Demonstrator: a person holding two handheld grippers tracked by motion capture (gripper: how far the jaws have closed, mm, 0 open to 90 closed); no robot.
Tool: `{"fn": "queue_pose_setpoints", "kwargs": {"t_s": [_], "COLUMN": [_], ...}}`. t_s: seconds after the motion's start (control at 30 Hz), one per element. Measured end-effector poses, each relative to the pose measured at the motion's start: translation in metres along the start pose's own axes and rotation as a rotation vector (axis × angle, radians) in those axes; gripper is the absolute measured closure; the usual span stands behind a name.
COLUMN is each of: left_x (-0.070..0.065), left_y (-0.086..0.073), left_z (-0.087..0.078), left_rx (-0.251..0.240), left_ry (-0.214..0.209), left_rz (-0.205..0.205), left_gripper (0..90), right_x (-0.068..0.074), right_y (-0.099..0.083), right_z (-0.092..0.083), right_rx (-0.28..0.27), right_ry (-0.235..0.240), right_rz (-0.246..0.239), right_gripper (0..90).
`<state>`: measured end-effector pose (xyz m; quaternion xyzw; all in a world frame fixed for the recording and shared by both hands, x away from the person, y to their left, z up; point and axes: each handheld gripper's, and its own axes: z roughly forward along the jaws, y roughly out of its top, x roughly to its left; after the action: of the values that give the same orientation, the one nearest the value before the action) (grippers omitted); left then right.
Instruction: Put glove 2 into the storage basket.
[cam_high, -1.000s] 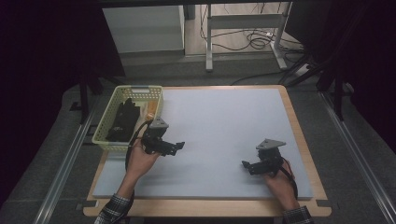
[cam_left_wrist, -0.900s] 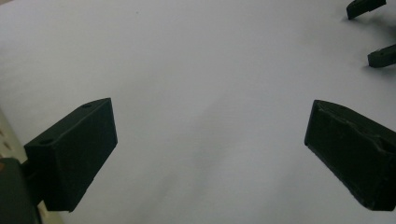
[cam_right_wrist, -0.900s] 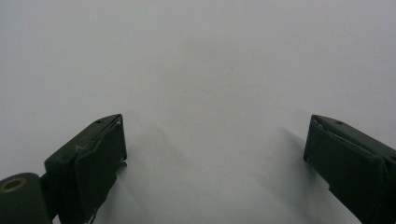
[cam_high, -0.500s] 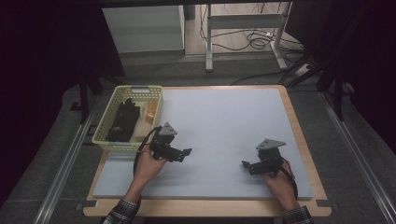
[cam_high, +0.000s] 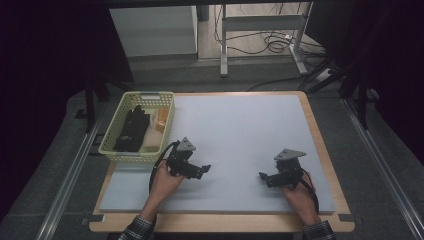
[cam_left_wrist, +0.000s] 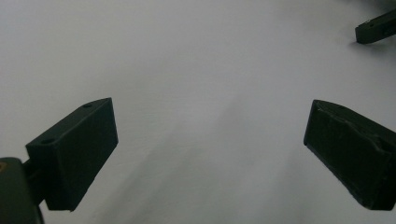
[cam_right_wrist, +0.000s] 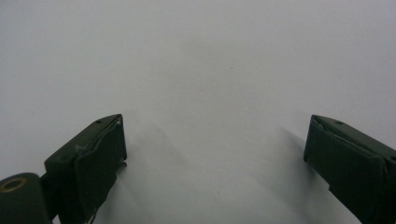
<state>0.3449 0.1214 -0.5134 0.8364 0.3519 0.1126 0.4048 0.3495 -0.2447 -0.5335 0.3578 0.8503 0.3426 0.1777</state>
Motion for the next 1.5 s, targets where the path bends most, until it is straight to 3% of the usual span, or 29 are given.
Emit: {"fn": "queue_pose_setpoints", "kwargs": {"t_s": [0.97, 1.5], "left_x": [-0.020, -0.027], "left_y": [-0.017, -0.020], "left_z": [0.025, 0.031], "left_rx": [0.065, 0.093], "left_ry": [-0.016, 0.007], "left_rz": [0.049, 0.085], "left_gripper": [3.2, 2.8], "right_x": [0.000, 0.000], "right_y": [0.000, 0.000], "right_z": [0.000, 0.000], "right_rx": [0.001, 0.001], "right_ry": [0.000, 0.000], "right_rz": [0.000, 0.000], "right_gripper": [5.6, 5.6]}}
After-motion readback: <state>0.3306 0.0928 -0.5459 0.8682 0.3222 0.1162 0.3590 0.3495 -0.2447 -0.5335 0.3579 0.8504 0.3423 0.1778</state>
